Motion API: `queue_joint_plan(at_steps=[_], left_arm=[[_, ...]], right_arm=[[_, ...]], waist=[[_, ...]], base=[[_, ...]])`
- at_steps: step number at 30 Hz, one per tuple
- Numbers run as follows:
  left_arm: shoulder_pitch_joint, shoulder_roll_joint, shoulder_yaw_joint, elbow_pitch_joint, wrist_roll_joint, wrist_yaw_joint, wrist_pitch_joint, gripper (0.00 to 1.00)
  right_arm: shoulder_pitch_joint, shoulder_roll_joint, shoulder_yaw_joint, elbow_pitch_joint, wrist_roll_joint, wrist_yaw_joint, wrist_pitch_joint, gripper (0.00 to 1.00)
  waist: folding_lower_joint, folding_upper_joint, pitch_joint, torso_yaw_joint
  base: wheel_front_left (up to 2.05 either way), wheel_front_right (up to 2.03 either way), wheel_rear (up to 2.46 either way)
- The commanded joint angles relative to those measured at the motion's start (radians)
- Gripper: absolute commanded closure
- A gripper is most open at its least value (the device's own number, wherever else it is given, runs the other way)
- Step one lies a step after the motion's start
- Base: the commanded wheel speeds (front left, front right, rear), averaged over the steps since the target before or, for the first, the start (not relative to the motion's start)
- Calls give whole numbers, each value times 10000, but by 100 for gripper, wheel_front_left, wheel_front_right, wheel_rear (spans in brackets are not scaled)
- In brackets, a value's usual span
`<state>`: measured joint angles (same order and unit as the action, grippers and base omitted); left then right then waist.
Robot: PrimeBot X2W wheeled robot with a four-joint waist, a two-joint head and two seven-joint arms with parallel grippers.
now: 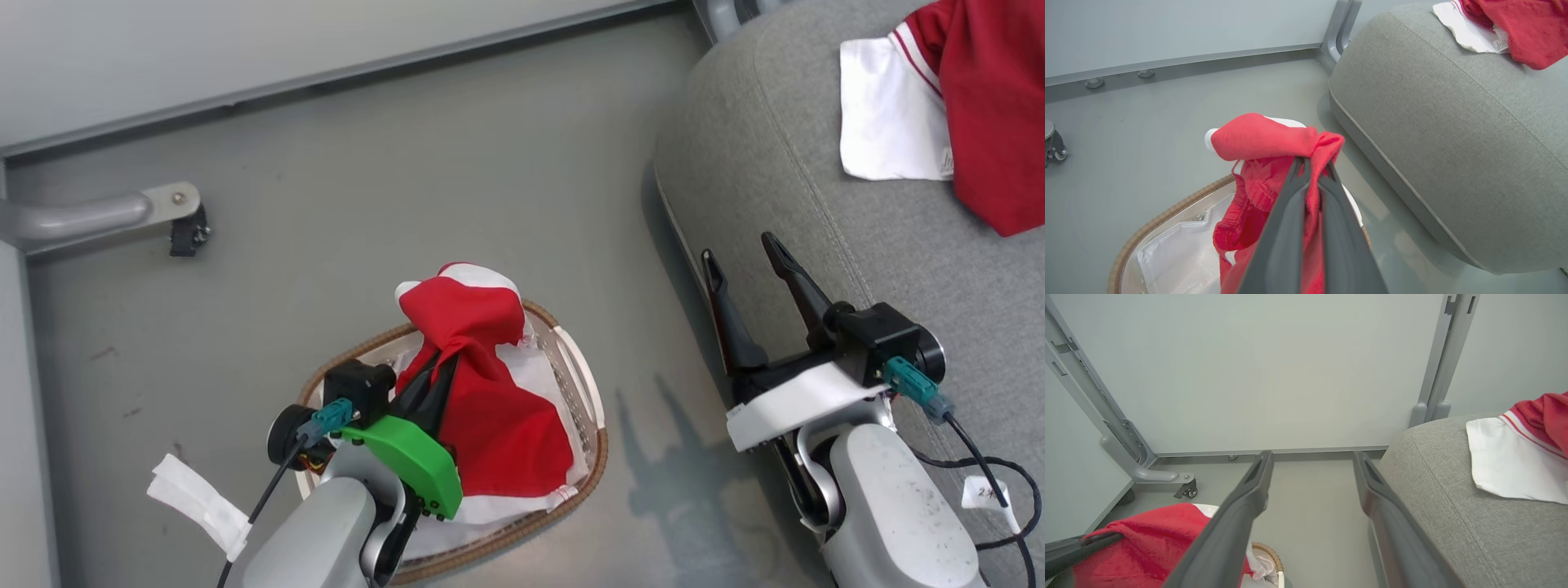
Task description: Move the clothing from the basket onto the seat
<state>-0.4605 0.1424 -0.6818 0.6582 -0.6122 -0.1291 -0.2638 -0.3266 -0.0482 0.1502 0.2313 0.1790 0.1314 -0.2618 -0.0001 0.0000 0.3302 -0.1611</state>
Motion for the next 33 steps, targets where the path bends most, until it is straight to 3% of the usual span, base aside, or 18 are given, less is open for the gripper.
queue_joint_plan(at_steps=[1,23,33], left_arm=[[210,-30,143,-164,185,-25,-11,100],[896,-511,1826,-2758,1219,-25,-11,100],[930,-645,1896,-3197,1310,-25,-11,100]], right_arm=[[209,-47,-71,42,57,-14,-48,0],[1872,-47,-152,619,184,-14,-48,0],[1872,-42,1087,786,-78,-14,-48,0]], waist=[[1,0,-1180,812],[1,0,-3140,1427],[1,0,-3243,1577]], base=[[0,0,0],[0,0,0],[0,0,0]])
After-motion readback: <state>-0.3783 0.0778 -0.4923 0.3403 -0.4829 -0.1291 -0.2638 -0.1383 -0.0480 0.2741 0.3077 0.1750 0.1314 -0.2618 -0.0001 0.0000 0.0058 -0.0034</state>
